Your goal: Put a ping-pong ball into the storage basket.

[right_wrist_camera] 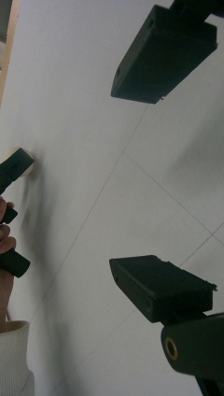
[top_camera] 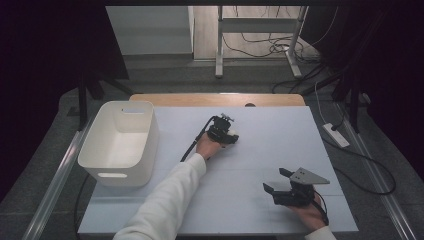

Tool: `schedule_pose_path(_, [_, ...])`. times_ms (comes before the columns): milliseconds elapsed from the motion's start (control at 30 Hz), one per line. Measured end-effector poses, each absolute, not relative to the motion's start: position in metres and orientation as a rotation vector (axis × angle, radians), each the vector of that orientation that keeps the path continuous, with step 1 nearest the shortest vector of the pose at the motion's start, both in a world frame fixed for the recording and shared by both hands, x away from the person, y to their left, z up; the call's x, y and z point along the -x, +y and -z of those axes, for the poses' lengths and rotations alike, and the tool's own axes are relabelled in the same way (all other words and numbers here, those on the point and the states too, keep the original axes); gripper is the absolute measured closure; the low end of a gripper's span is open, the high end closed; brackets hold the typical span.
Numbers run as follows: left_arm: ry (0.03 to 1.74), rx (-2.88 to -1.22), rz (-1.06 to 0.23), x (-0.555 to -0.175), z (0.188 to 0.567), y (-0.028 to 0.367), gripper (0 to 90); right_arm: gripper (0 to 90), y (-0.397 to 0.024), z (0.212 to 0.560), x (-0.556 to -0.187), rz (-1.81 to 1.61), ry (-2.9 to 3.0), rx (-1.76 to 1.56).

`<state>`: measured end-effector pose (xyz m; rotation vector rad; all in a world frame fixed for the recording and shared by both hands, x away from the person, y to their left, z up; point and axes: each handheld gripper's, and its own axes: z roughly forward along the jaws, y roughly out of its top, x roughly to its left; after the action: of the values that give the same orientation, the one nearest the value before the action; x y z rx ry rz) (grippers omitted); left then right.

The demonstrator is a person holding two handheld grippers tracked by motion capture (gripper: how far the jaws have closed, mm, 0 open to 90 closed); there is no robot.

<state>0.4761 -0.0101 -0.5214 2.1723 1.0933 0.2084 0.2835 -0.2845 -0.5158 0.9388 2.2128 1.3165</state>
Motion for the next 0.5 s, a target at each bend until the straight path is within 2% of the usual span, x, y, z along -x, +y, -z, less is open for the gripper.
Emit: schedule_pose_path(500, [1.059,-2.170,-0.224,-0.470,0.510,-0.008,50.5,15.5,-0.285,0.516,-0.283,-1.315,2.211,-0.938])
